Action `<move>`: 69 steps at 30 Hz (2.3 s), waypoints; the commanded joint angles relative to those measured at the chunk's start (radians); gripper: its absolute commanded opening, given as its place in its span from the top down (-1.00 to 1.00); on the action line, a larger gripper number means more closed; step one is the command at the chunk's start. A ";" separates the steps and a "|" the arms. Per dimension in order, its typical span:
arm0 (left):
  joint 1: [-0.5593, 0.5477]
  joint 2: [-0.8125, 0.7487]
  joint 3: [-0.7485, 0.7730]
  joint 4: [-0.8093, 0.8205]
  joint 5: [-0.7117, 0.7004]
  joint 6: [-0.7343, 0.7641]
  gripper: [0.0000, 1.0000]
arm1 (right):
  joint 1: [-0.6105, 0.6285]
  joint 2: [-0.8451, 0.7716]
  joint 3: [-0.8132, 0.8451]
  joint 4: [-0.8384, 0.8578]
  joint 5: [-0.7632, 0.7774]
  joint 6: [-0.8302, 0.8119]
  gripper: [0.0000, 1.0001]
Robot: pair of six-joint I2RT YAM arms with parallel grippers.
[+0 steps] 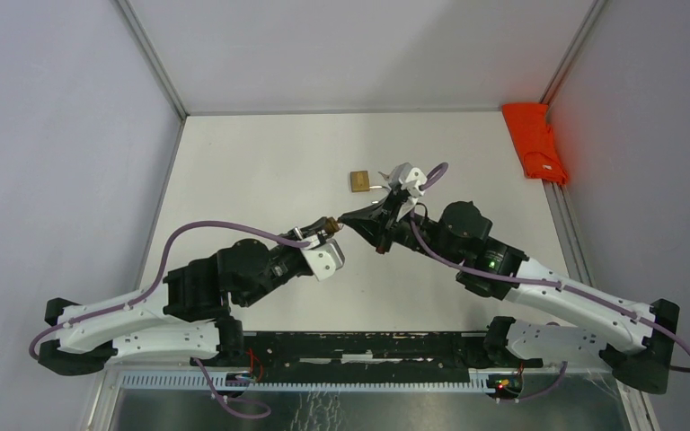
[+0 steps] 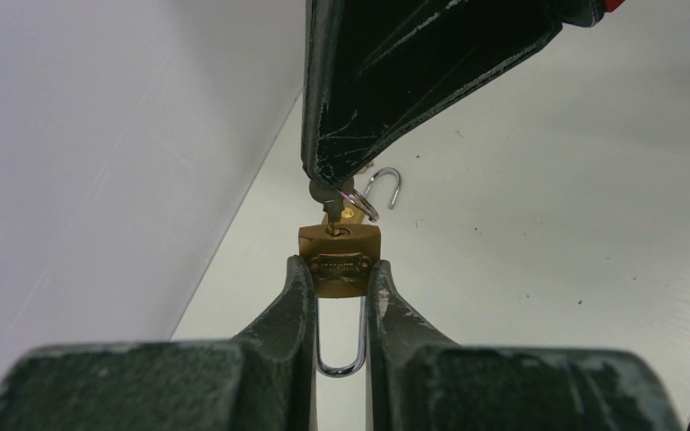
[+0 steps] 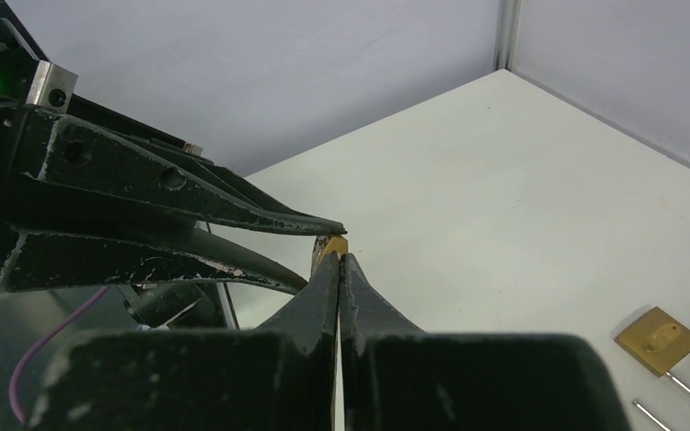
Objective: Unlock with the key
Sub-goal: Unlock the lock.
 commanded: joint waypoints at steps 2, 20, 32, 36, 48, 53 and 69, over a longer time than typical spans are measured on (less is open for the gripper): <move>-0.002 -0.008 0.035 0.083 0.027 -0.024 0.96 | 0.004 0.034 -0.010 -0.005 -0.055 0.045 1.00; -0.003 -0.006 0.032 0.087 0.028 -0.016 0.96 | 0.006 0.073 -0.039 0.028 -0.143 0.097 0.91; -0.003 0.005 -0.005 0.104 0.009 -0.066 0.96 | 0.005 -0.084 0.022 -0.140 0.210 -0.045 0.24; -0.003 0.004 -0.013 0.111 0.009 -0.063 0.96 | 0.005 -0.121 -0.005 -0.131 0.215 -0.026 0.27; -0.003 0.008 -0.026 0.128 0.025 -0.067 0.96 | 0.004 -0.030 -0.018 0.031 -0.009 0.030 0.40; -0.002 0.002 -0.031 0.128 0.024 -0.068 0.96 | 0.005 -0.004 -0.011 0.051 -0.029 0.034 0.46; -0.003 -0.013 -0.044 0.177 -0.021 -0.051 0.96 | 0.005 0.044 0.018 0.018 -0.025 0.152 1.00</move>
